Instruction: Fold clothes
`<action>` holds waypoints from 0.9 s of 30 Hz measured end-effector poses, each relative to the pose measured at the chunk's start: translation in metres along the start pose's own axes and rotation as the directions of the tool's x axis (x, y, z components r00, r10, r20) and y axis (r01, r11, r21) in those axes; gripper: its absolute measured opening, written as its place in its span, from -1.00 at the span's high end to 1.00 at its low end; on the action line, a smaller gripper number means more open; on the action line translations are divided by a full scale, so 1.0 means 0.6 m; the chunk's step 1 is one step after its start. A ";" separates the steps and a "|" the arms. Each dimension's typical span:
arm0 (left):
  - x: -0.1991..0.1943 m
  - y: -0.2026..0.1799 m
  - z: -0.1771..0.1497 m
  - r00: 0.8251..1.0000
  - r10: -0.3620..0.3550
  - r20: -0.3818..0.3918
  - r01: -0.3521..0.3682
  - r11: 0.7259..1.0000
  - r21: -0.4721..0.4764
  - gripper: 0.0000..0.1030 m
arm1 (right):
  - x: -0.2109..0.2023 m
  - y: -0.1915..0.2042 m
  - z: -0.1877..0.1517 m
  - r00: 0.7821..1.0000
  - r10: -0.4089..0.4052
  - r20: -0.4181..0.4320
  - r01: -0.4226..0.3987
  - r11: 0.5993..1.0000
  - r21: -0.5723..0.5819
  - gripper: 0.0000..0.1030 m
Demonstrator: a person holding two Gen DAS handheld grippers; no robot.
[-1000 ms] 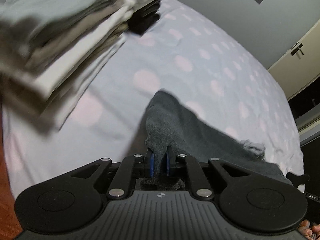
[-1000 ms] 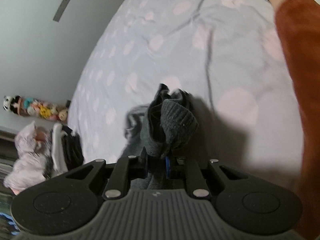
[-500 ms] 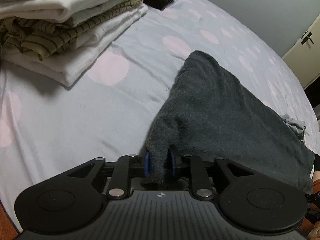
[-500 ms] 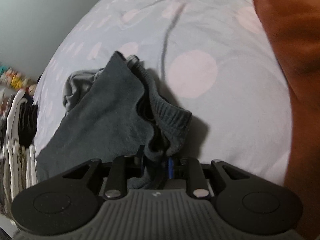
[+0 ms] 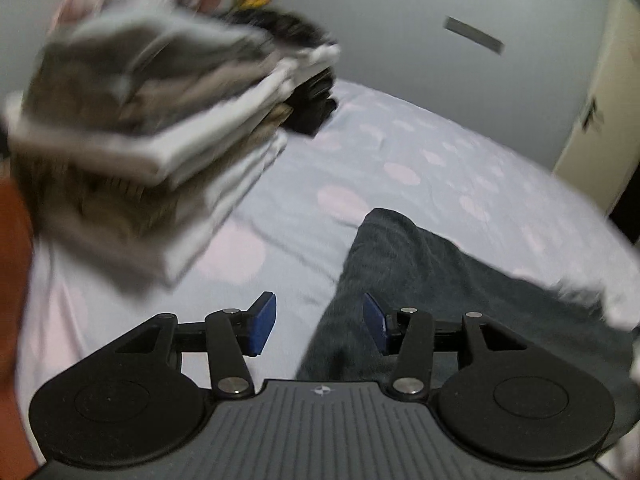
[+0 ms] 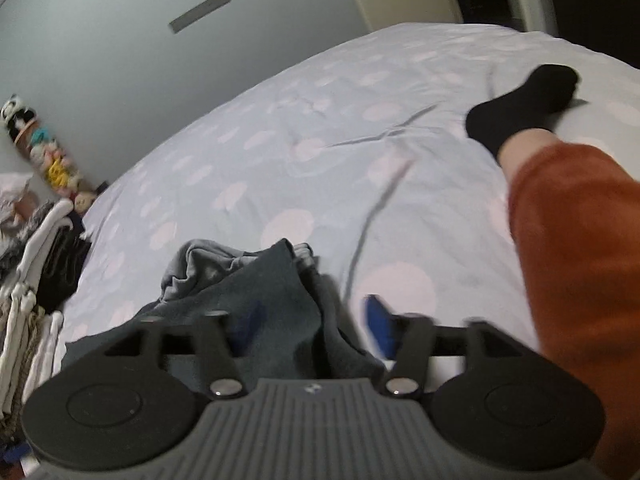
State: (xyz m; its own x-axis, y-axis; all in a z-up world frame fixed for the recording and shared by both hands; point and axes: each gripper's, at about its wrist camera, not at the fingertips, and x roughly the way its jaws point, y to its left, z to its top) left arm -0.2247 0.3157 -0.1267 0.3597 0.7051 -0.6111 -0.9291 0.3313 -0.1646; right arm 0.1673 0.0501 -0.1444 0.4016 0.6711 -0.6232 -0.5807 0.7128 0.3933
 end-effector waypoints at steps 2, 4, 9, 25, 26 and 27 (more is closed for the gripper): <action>0.005 -0.025 0.001 0.999 0.029 0.027 -0.031 0.996 0.089 -0.08 | 0.020 0.006 0.008 1.000 0.003 -0.023 -0.004 0.999 -0.033 -0.45; 0.017 -0.043 0.003 0.999 0.038 0.039 -0.043 0.989 0.142 -0.08 | 0.043 0.005 0.011 0.998 0.017 -0.052 -0.019 0.999 -0.040 -0.45; 0.067 -0.036 0.002 0.999 -0.010 -0.050 0.013 0.997 0.071 -0.08 | 0.093 -0.009 0.004 0.994 0.004 -0.106 -0.007 1.000 -0.030 -0.43; 0.118 -0.016 -0.021 0.989 -0.044 -0.143 0.048 0.998 0.028 -0.08 | 0.150 0.035 -0.025 0.992 0.008 -0.129 -0.032 0.982 -0.187 0.26; 0.117 -0.016 -0.021 0.989 -0.045 -0.143 0.049 0.998 0.025 -0.08 | 0.149 0.039 -0.026 0.992 0.007 -0.123 -0.030 0.981 -0.192 0.28; 0.116 -0.014 -0.019 0.989 -0.047 -0.143 0.051 0.999 0.020 -0.08 | 0.147 0.041 -0.025 0.993 0.004 -0.116 -0.026 0.981 -0.191 0.33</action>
State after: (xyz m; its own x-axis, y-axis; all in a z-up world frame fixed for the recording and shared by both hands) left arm -0.1928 0.3546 -0.1768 0.3872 0.5915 -0.7073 -0.9076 0.3794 -0.1796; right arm 0.1776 0.1234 -0.1999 0.3150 0.6455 -0.6958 -0.7153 0.6433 0.2729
